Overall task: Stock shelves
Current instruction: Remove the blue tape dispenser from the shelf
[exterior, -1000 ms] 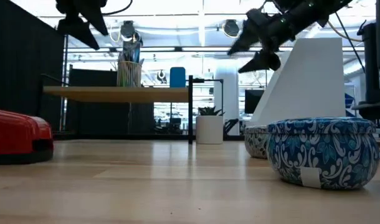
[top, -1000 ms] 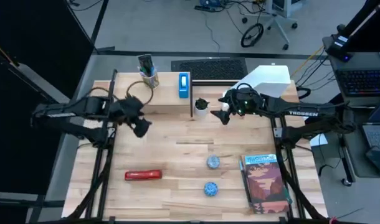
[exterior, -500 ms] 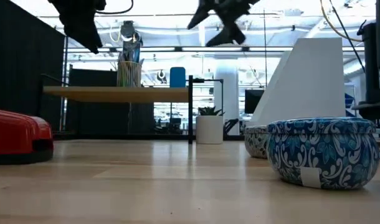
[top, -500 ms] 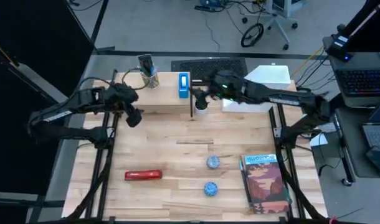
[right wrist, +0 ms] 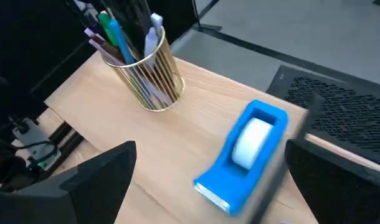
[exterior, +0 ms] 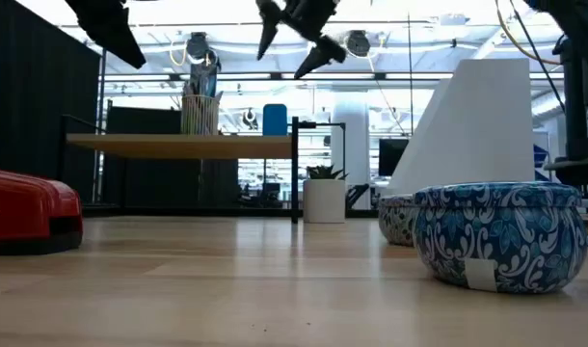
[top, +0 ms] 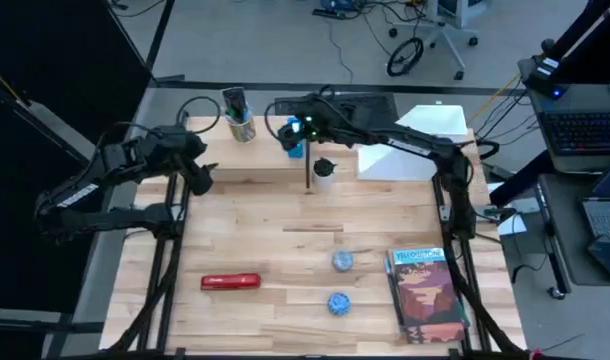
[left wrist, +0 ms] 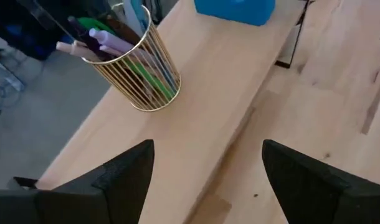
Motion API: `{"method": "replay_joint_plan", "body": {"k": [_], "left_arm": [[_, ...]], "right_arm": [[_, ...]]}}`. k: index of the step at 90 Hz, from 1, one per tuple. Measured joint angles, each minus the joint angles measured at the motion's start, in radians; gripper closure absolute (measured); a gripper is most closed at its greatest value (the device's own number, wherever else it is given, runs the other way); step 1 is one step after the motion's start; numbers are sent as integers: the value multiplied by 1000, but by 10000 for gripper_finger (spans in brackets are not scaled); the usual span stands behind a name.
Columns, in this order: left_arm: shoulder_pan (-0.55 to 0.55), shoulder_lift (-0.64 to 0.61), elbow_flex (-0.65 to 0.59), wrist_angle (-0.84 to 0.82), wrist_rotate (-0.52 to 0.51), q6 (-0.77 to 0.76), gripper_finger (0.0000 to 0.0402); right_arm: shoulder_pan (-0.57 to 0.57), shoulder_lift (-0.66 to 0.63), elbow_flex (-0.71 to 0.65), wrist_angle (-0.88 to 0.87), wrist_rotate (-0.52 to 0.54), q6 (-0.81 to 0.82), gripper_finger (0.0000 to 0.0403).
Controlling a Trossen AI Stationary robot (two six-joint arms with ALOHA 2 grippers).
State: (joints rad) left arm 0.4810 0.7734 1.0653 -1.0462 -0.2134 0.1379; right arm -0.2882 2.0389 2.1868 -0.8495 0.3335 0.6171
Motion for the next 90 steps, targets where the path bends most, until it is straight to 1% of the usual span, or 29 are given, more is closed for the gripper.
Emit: {"method": "replay_joint_plan", "body": {"k": [10,21,40,62,90], "left_arm": [[3,0,0,0,0,1,119],[3,1,0,1,0,1,119],[3,2,0,12,0,30,119],[3,2,0,12,0,50,119],[3,2,0,12,0,51,119]], "right_arm": [[-6,37,2,-35,-3,47,9],[-10,62,2,-93,17,75,9],[1,106,2,-98,29,86,9],[10,117,2,-83,35,82,10],[18,140,2,-89,35,97,41]]}}
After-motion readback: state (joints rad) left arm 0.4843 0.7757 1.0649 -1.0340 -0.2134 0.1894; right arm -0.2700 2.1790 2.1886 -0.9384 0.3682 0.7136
